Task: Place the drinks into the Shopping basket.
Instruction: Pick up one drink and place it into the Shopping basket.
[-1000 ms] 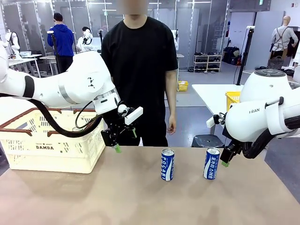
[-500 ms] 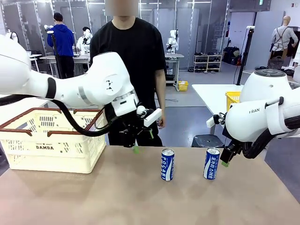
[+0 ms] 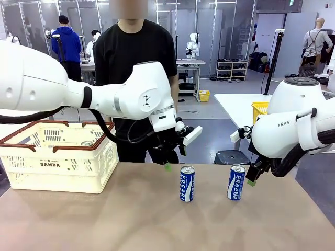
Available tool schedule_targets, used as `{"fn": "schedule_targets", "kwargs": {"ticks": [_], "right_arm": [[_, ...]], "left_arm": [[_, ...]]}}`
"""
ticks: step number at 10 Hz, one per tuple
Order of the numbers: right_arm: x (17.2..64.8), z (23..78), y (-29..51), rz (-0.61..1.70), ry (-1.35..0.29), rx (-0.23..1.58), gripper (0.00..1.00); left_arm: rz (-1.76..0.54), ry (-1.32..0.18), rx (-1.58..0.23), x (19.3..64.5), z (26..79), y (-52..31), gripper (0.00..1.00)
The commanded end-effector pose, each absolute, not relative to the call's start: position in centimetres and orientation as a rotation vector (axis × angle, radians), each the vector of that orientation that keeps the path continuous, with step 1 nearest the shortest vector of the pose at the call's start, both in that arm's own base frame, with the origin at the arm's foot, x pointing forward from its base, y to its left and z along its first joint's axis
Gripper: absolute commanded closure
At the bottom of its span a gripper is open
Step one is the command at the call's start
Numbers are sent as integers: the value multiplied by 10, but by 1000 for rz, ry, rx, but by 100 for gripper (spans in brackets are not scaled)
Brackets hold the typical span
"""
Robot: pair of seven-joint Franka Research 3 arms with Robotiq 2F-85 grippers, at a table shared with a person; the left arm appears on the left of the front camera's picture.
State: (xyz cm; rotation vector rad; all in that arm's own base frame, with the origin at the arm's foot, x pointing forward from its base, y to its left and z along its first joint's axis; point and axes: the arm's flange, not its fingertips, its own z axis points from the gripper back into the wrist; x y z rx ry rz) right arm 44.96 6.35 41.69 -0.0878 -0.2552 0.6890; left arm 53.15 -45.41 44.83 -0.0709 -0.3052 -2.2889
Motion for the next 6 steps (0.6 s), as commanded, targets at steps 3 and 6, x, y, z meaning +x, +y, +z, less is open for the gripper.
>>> {"fn": "schedule_targets", "kwargs": {"ticks": [3, 6], "right_arm": [[449, 417, 63, 687, -255, -87, 7], [449, 417, 63, 687, -255, -87, 7]], "left_arm": [[-2313, -227, -94, 551, 441, -493, 0], [-2331, -171, -87, 559, 425, -512, 0]]}}
